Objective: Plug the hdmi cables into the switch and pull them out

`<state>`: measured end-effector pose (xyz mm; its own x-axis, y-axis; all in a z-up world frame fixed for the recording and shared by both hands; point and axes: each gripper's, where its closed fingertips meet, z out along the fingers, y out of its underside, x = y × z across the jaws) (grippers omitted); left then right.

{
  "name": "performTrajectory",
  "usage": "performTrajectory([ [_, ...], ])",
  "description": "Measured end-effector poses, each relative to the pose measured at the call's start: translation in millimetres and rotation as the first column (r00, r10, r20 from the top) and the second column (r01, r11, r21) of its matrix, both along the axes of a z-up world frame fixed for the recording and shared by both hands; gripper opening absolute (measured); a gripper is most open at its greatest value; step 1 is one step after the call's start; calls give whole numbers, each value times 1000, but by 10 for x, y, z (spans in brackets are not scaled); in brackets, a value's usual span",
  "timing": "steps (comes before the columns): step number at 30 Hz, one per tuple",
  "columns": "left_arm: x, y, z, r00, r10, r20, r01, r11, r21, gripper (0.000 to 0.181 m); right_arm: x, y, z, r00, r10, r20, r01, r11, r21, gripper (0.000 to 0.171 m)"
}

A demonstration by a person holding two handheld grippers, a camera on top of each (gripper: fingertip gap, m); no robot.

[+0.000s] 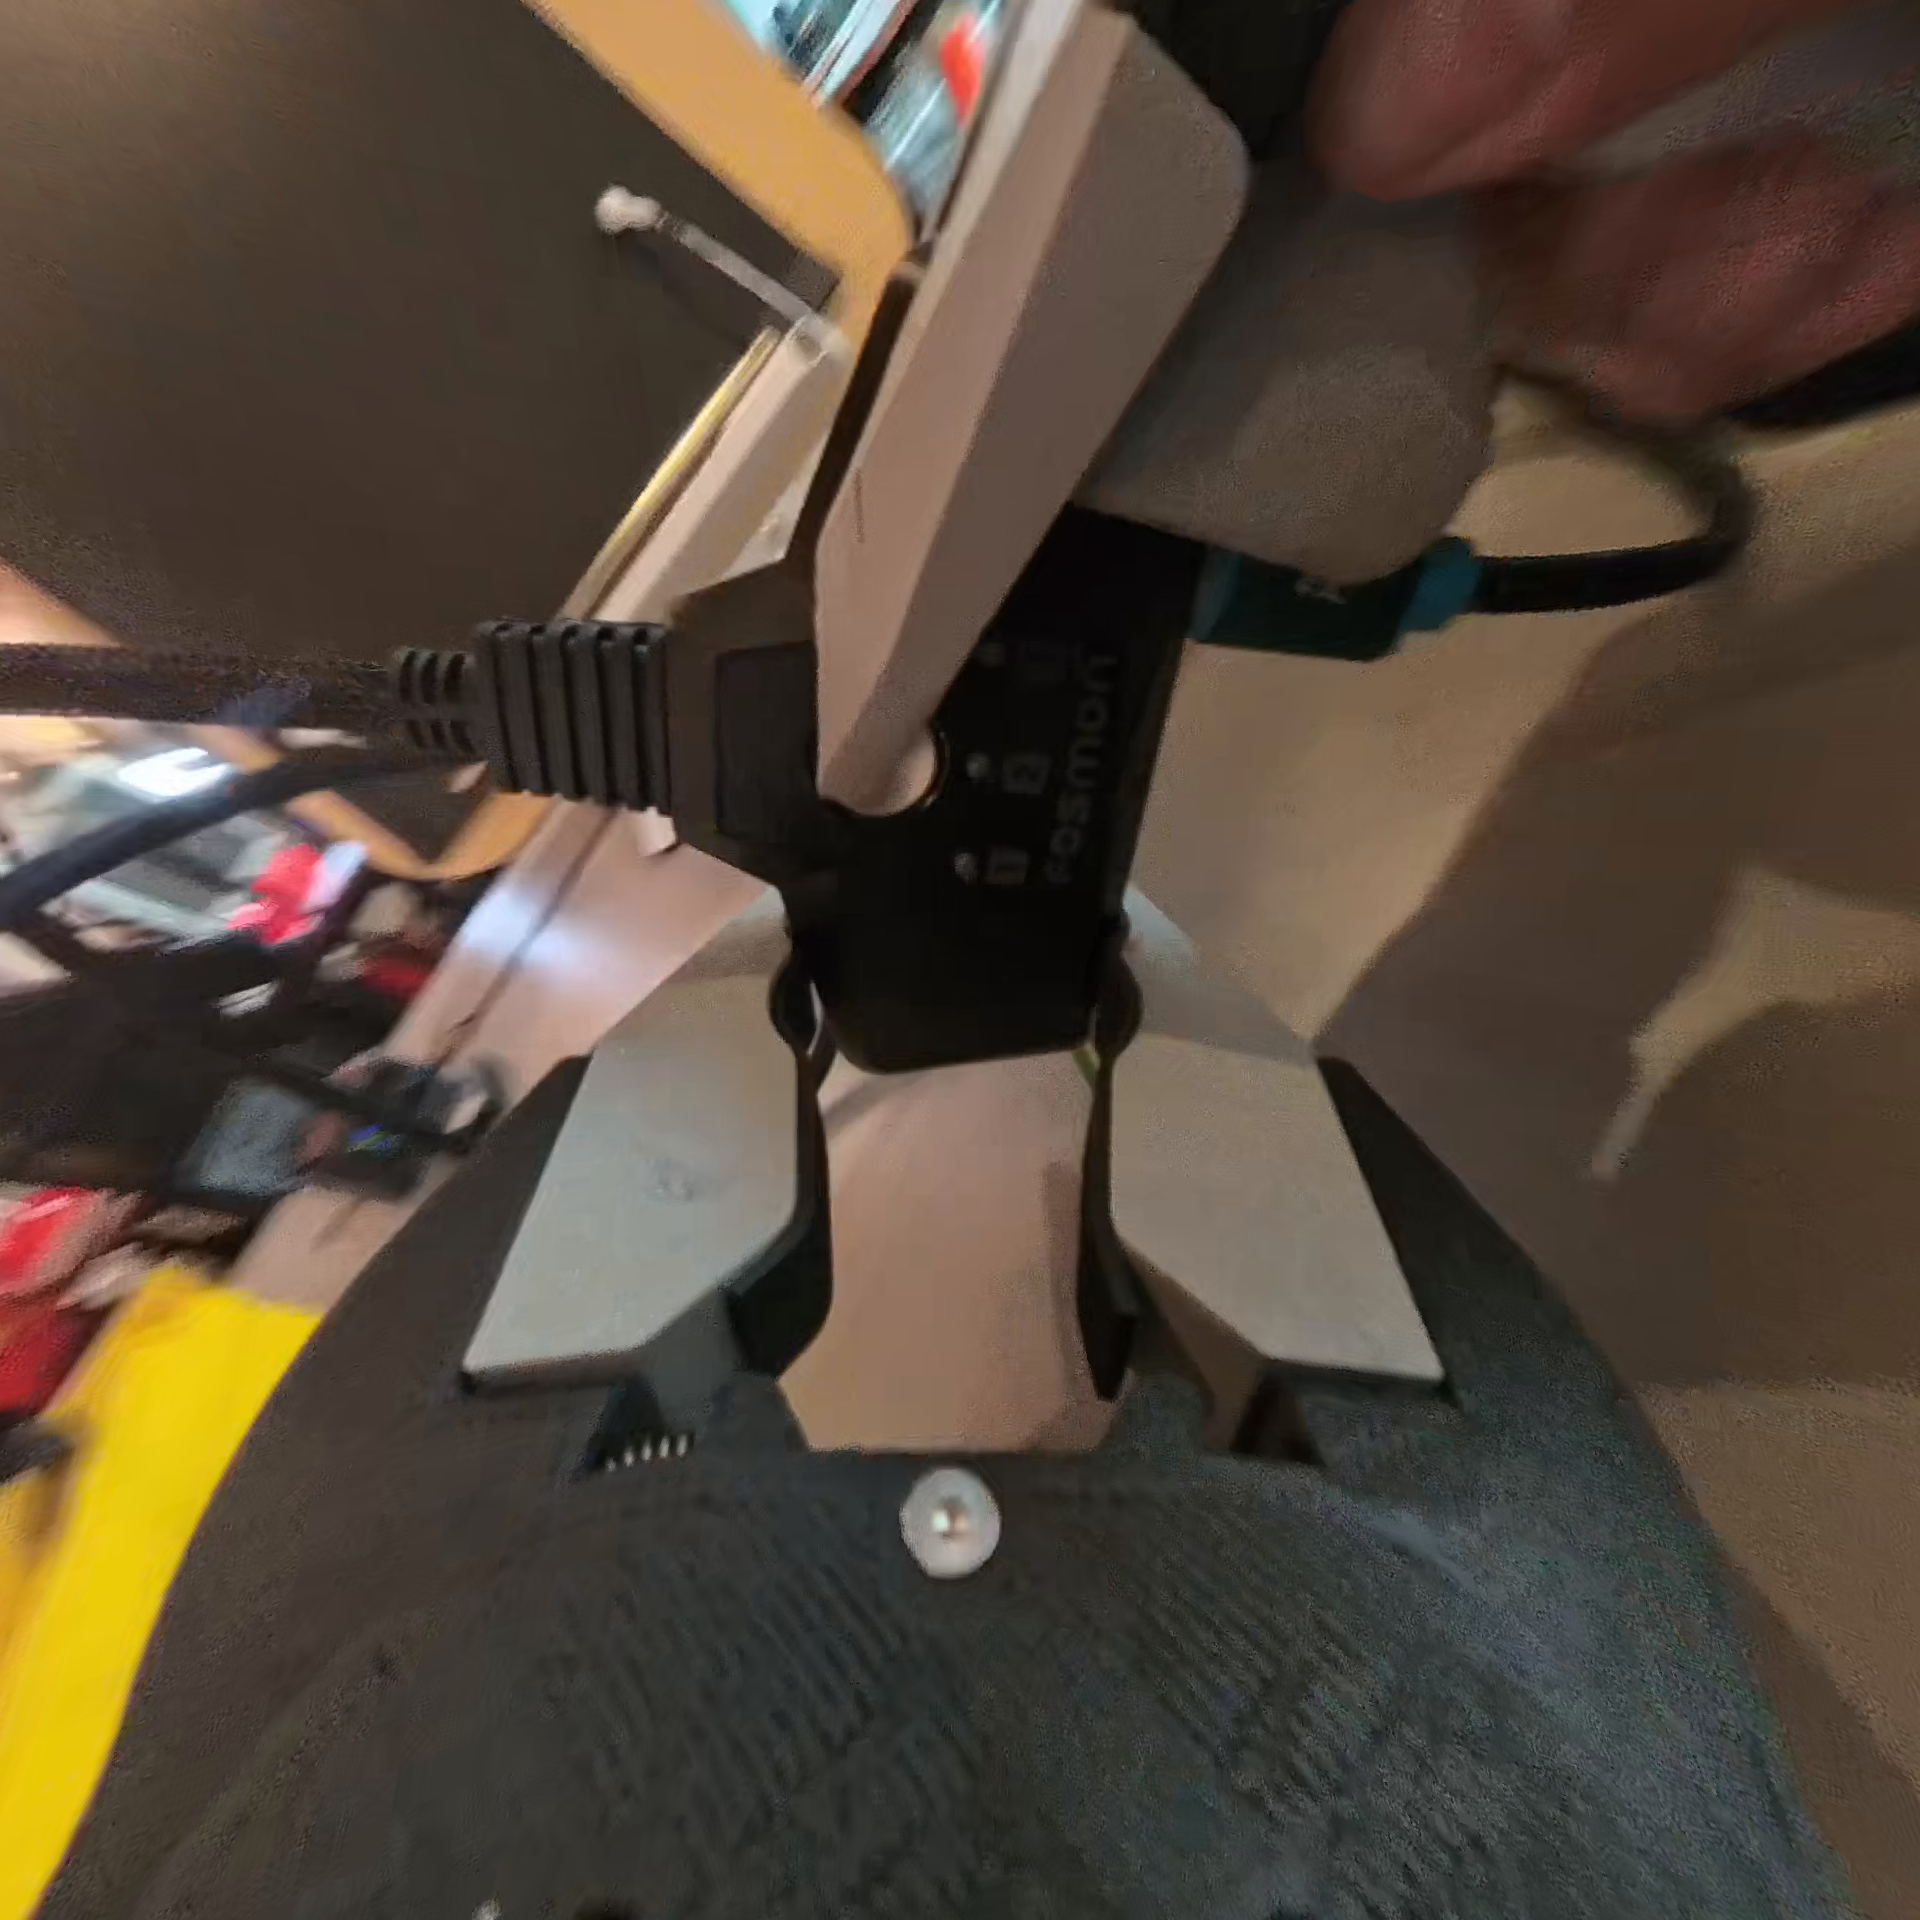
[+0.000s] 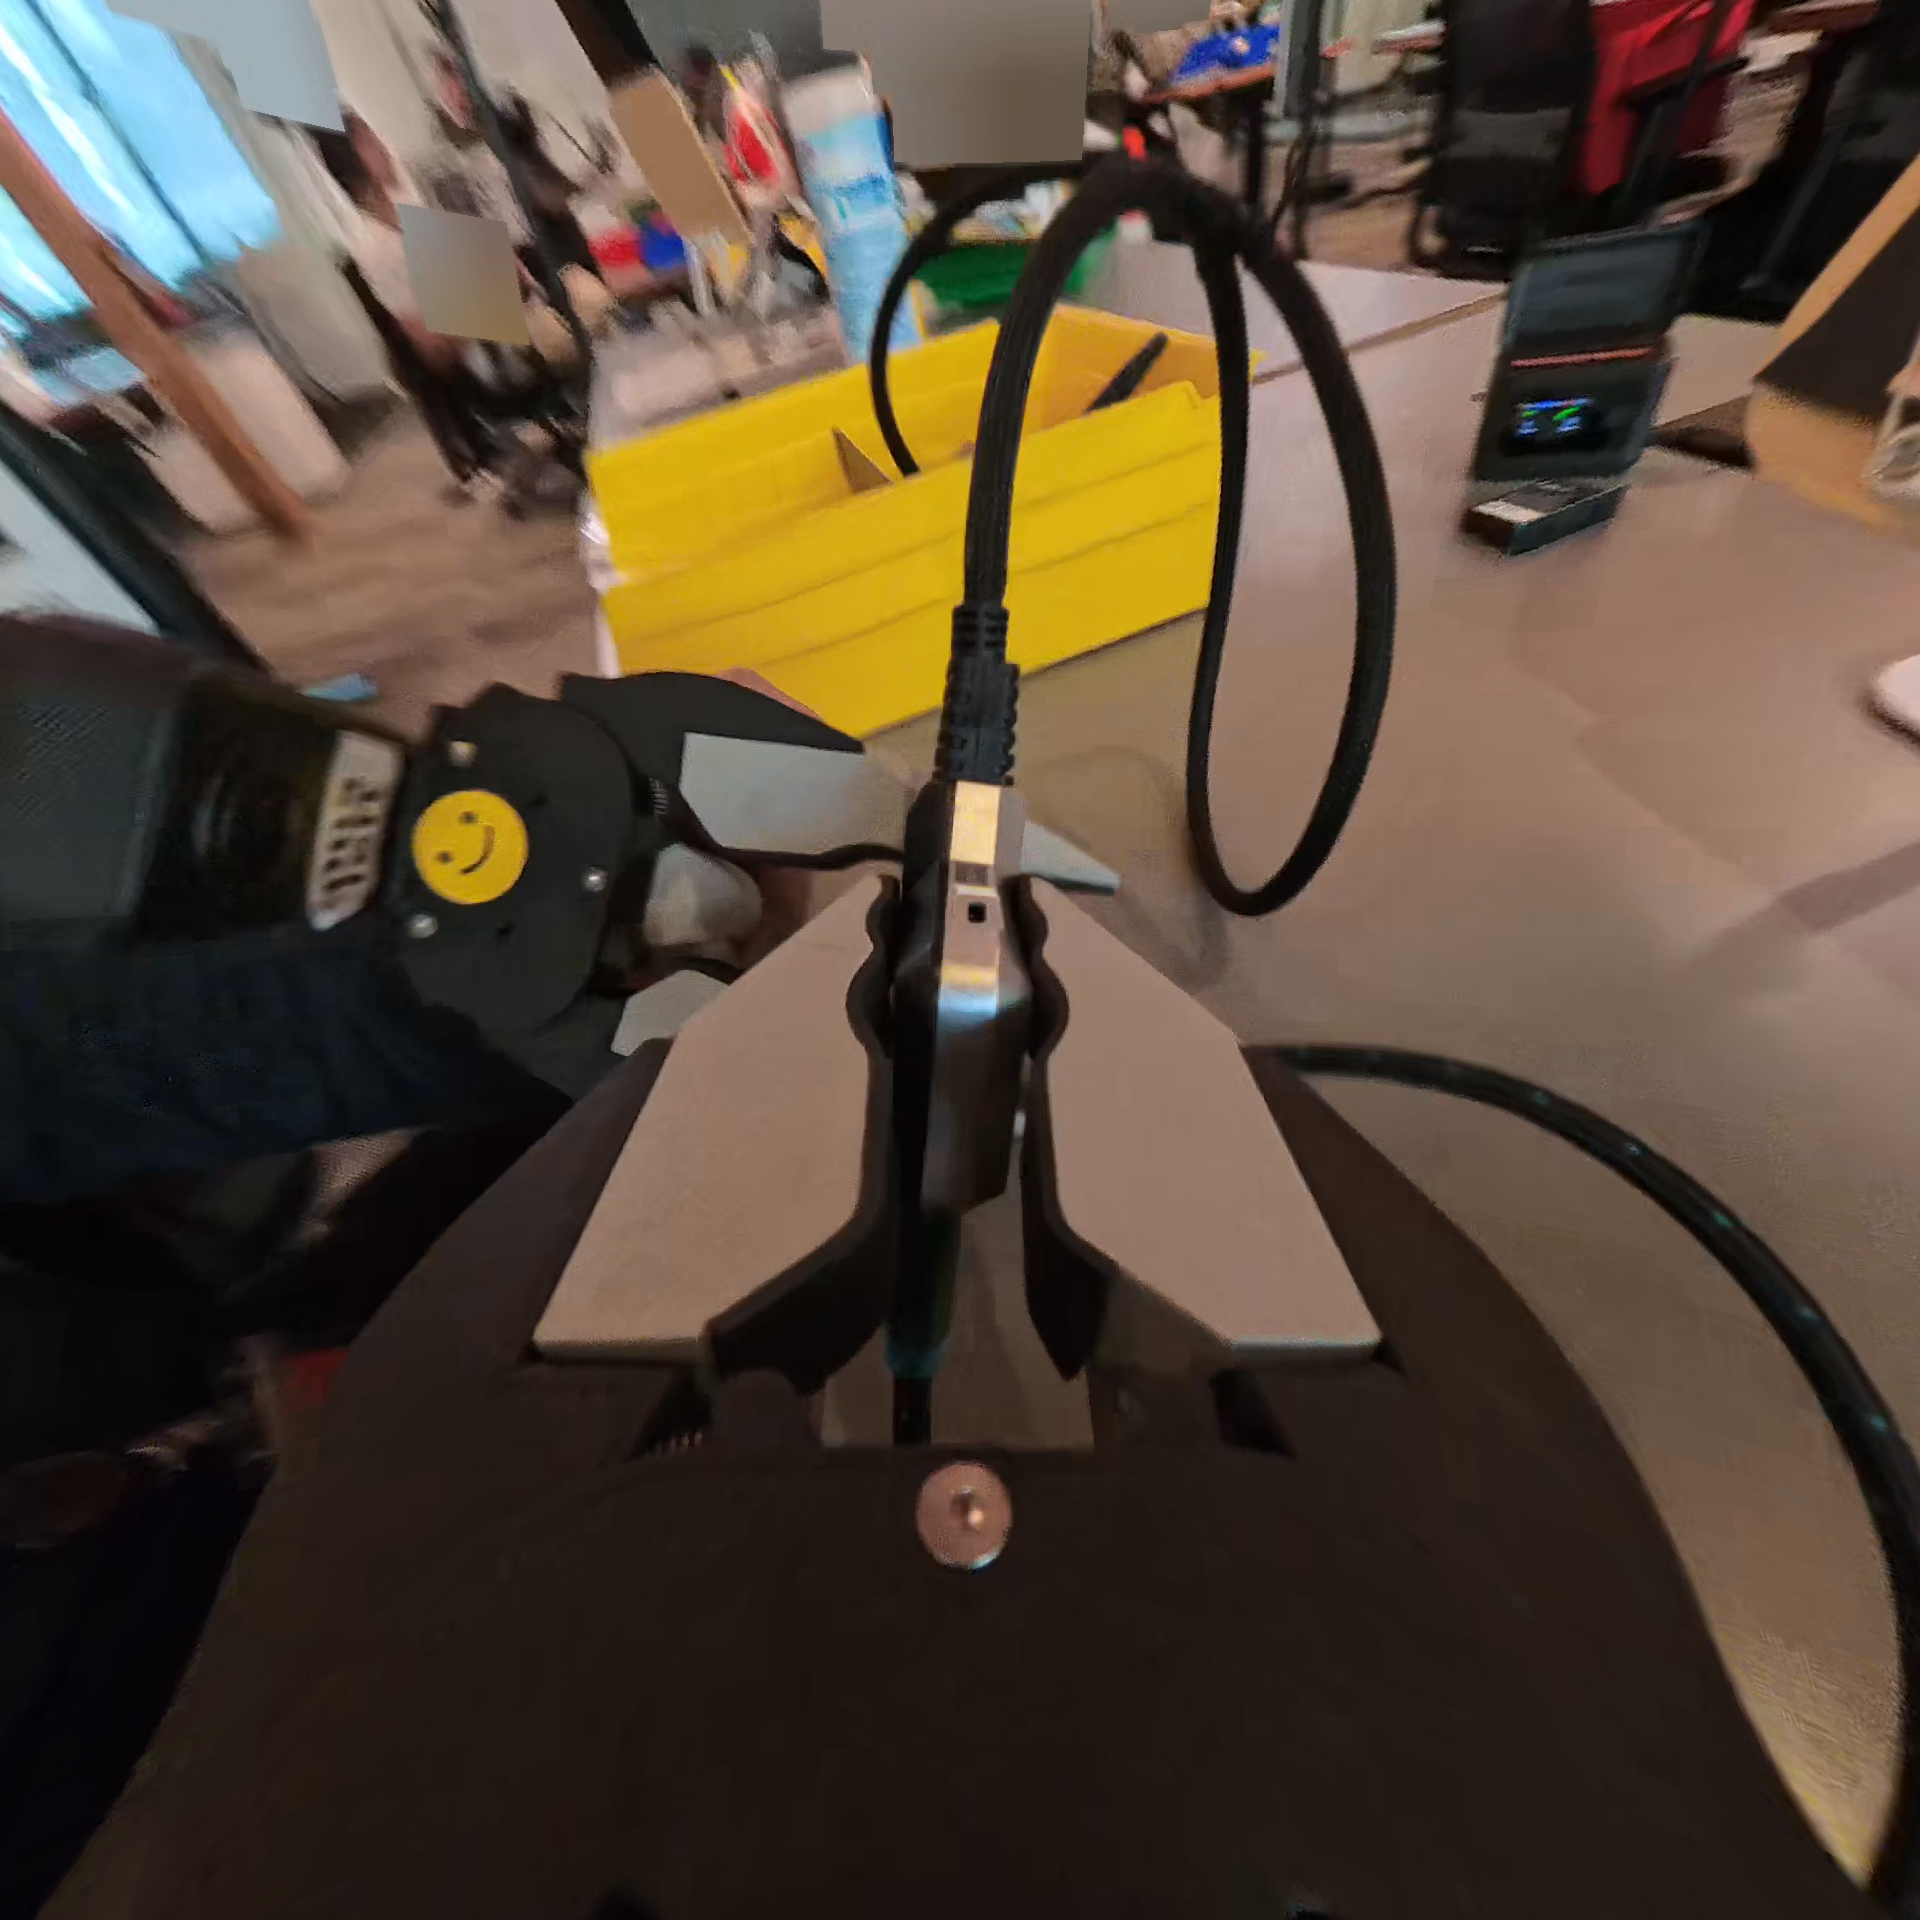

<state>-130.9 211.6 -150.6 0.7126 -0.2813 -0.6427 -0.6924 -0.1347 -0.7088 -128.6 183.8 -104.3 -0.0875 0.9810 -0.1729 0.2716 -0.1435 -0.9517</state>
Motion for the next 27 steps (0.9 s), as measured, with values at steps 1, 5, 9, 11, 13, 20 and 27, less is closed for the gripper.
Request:
performTrajectory([
  [1, 92, -31, 0, 993, -77, 89, 80, 996, -25, 50, 29, 10, 28, 999, 29, -33, -32, 997, -67, 19],
  [5, 279, -190, 140, 876, -278, 394, 327, 943, -61, 43, 183, 21, 206, 980, 115, -160, -145, 971, -191, 19],
  [9, 393, -288, 261, 729, -367, 578, 477, 878, -43, 42, 199, -52, 238, 970, 174, -169, -205, 961, -188, 19],
  [11, 459, -388, 390, 578, -417, 702, 579, 815, 7, 45, 181, -110, 222, 961, 213, -176, -248, 945, -211, 19],
  [13, 445, -426, 455, 467, -409, 784, 632, 774, 27, 35, 183, -149, 242, 947, 246, -206, -292, 927, -235, 19],
  [20, 419, -407, 459, 396, -358, 846, 655, 756, 13, 25, 179, -126, 248, 949, 236, -209, -281, 933, -226, 19],
  [27, 342, -340, 431, 496, -334, 801, 553, 833, 6, 19, 279, 98, 276, 994, 92, -64, -96, 994, -51, 38],
])
